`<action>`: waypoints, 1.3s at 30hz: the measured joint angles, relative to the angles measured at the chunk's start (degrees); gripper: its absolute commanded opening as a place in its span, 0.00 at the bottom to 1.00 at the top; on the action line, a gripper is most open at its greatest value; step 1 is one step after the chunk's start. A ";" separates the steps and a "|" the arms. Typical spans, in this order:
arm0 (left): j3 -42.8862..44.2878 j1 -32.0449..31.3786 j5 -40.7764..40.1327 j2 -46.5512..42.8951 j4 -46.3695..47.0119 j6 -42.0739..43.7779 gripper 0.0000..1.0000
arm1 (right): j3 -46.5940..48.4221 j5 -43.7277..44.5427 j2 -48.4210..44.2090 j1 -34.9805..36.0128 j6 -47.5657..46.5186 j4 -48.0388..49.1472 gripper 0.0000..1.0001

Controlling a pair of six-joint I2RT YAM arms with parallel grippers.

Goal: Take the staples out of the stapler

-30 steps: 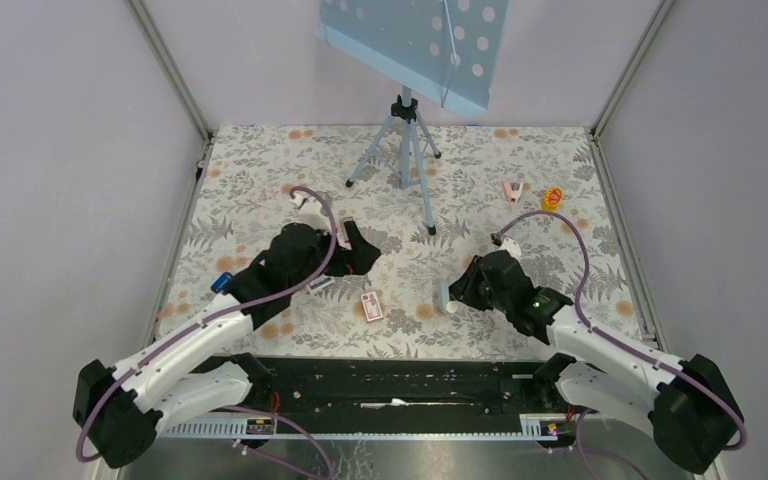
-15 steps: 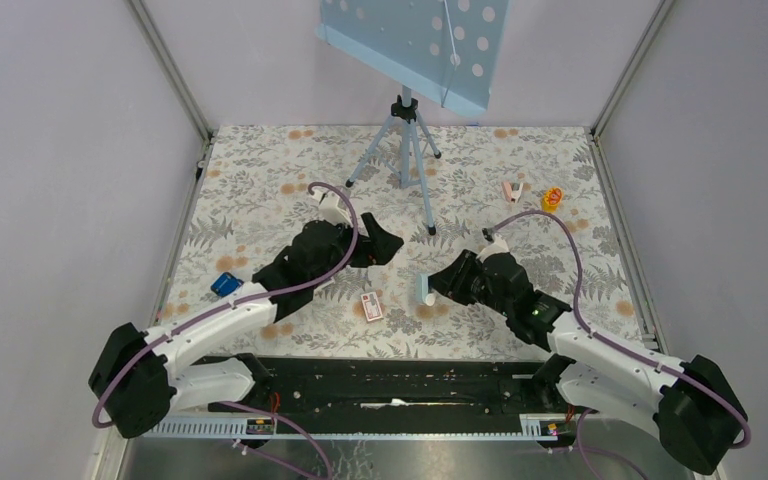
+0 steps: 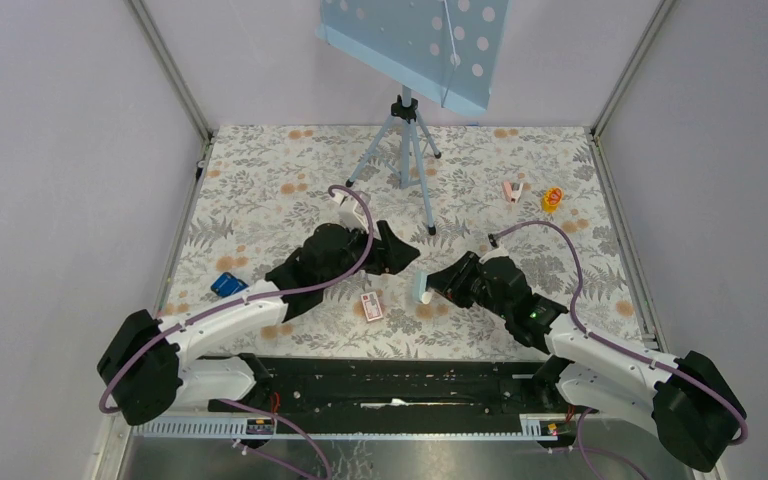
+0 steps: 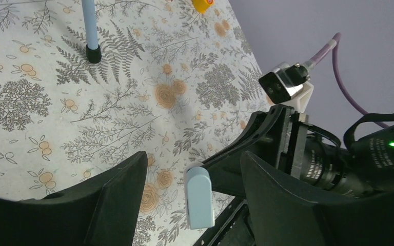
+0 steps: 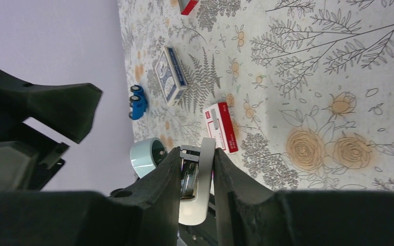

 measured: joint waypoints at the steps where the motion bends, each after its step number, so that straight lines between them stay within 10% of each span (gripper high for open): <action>1: 0.00 -0.13 0.04 0.44 0.07 0.00 0.70 | 0.00 0.00 0.00 0.00 0.98 0.20 0.00; 24: 0.13 -2.62 -0.15 6.60 1.64 2.21 0.21 | 0.00 -1.05 1.79 0.02 9.33 2.64 0.00; 31: 0.44 -2.64 -0.15 7.34 1.79 3.04 0.62 | 0.00 -0.90 1.70 0.02 9.35 2.58 0.00; 39: 0.74 -3.21 0.46 9.11 1.64 3.45 0.61 | 0.02 -0.87 1.73 0.02 9.33 2.69 0.00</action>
